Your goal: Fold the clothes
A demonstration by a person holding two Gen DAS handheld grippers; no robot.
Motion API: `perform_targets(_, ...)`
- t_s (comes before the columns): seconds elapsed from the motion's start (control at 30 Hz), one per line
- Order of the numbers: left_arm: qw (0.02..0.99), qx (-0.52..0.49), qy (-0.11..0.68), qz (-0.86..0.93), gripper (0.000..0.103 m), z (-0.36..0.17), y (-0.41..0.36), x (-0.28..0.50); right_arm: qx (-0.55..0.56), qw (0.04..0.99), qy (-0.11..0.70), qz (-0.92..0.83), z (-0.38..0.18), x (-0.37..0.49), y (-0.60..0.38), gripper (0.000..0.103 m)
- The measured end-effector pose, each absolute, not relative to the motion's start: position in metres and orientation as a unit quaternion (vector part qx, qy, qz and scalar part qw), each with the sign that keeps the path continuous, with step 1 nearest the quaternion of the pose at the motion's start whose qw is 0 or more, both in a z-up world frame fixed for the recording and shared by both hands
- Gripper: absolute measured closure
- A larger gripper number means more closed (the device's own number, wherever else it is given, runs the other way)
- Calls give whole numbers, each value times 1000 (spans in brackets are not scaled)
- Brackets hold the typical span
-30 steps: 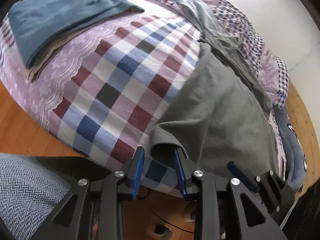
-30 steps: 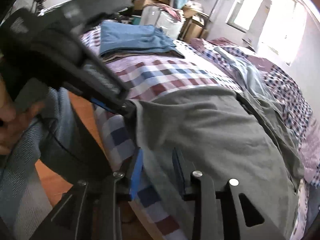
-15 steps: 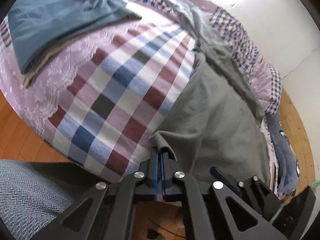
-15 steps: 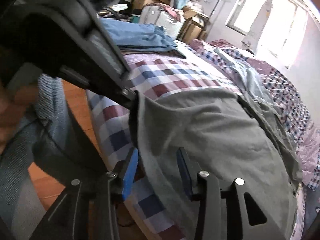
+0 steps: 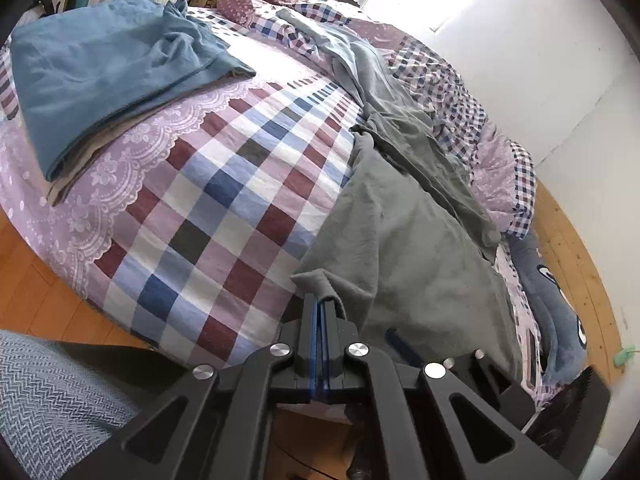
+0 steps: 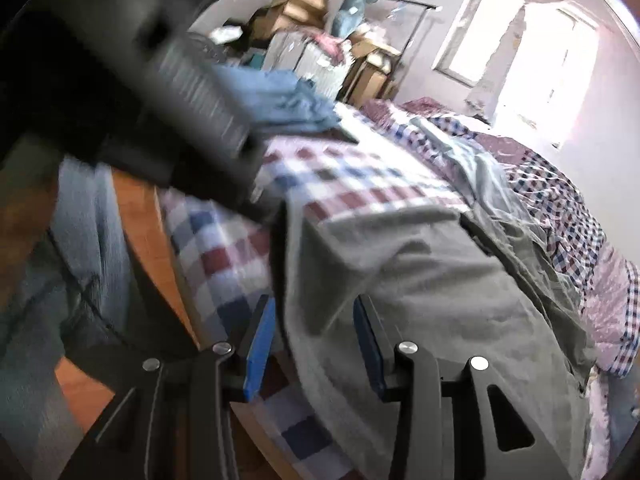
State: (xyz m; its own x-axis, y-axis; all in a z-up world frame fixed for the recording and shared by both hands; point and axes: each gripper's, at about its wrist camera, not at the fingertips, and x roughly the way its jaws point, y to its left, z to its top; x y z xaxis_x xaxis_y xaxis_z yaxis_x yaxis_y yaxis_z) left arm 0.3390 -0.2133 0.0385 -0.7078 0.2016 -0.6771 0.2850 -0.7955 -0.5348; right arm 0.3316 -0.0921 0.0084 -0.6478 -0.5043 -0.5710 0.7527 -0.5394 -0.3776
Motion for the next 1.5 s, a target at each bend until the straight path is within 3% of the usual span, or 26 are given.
perform_targets(0.57,5,367,310,-877,103,46,-206,345,193,371,263,-869,23,322,-102,54)
perform_targets(0.83,3,360,319,-877,103,47,-209,348,207,356,279,-868,10,319,-103,53)
perform_targets(1.13,13,360,325,-874,103,47,-214,350,262,337,283,-859,-3,298,-87,59)
perform_targets(1.5,30,369,330,-868,103,42,-218,352,347,404,117,-838,22,269,-46,58)
